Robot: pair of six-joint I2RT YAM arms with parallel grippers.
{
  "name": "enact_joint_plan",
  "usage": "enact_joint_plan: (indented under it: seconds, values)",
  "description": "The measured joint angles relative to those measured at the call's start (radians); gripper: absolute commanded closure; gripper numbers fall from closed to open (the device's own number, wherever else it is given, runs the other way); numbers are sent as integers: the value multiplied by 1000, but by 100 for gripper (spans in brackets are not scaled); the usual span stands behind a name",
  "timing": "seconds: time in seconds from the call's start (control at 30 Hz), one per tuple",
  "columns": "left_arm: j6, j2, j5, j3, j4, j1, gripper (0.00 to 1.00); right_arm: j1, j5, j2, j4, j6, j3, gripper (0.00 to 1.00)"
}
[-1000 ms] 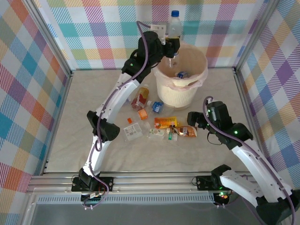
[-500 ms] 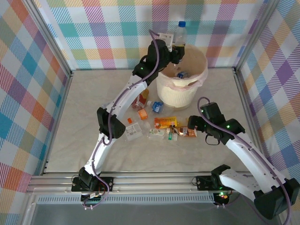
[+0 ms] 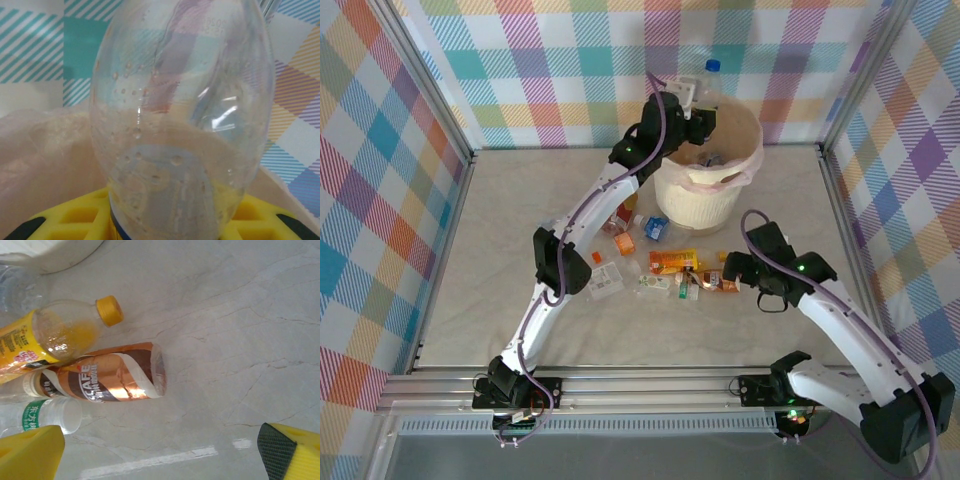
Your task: Put the plastic bottles in the bin
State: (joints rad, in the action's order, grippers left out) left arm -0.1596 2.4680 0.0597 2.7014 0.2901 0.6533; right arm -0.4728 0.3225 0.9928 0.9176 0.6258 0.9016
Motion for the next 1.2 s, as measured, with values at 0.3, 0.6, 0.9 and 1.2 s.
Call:
enact_joint_plan:
  seconds: [0.3, 0.6, 0.9, 1.2]
  values:
    - [18, 13, 11, 0, 52, 0, 34, 0, -16, 18, -62, -19, -24, 0]
    - [23, 13, 11, 0, 56, 1, 12, 0, -11, -14, -72, -55, -40, 0]
    - [31, -10, 11, 0, 102, 1, 0, 0, -50, -69, -96, -92, -45, 0]
    - [45, -169, -8, 0, 223, 1, 0, 0, -81, -67, -114, -92, -42, 0]
